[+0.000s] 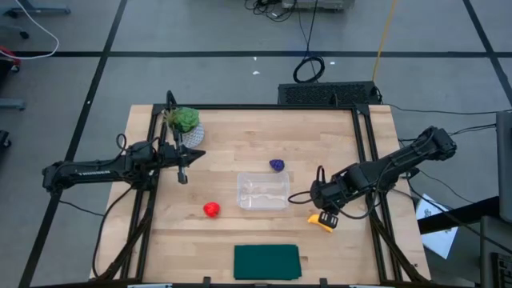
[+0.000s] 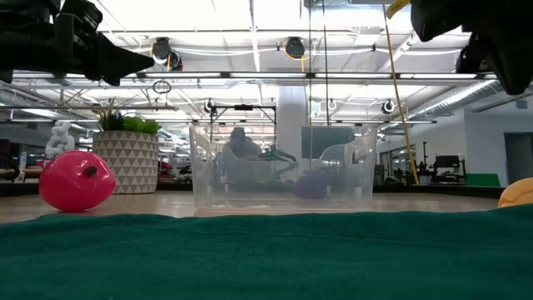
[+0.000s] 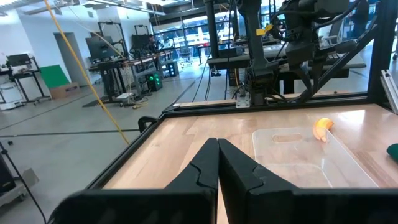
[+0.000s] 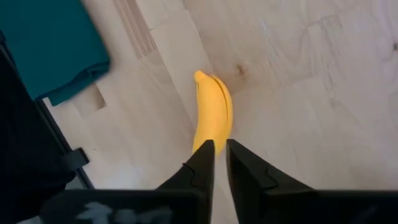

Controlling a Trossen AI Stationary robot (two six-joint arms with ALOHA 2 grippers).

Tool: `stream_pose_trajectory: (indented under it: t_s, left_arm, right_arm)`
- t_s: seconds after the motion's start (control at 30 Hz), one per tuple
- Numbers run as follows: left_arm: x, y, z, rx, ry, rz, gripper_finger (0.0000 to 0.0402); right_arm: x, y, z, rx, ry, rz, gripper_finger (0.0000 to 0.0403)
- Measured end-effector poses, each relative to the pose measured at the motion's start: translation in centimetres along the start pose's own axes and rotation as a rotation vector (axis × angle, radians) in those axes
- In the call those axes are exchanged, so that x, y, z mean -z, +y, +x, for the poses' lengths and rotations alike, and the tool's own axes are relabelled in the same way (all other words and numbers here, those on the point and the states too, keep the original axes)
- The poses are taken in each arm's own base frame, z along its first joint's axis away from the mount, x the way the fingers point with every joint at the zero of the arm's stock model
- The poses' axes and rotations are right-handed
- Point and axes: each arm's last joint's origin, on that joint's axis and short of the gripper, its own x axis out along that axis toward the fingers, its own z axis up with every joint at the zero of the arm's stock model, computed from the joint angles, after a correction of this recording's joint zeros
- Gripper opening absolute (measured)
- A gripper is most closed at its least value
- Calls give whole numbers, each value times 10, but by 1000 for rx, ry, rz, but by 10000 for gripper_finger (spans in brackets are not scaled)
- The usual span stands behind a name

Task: Pick and placing Produce into tupperware
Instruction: Put the banana into the transparent bin

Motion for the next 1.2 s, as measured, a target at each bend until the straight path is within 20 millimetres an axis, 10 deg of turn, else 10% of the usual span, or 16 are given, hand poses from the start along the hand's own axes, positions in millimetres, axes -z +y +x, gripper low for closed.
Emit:
stream_pose_trajectory:
  t_s: [0.53,1.2]
  left_arm:
    - [1,0,0,2,9,-2,5]
    - [2,0,0,3,20,0,5]
  right_arm:
    - [-1,1,0,-15,-12,-18,229]
    - [3,-7,20,-5,4,-15,240]
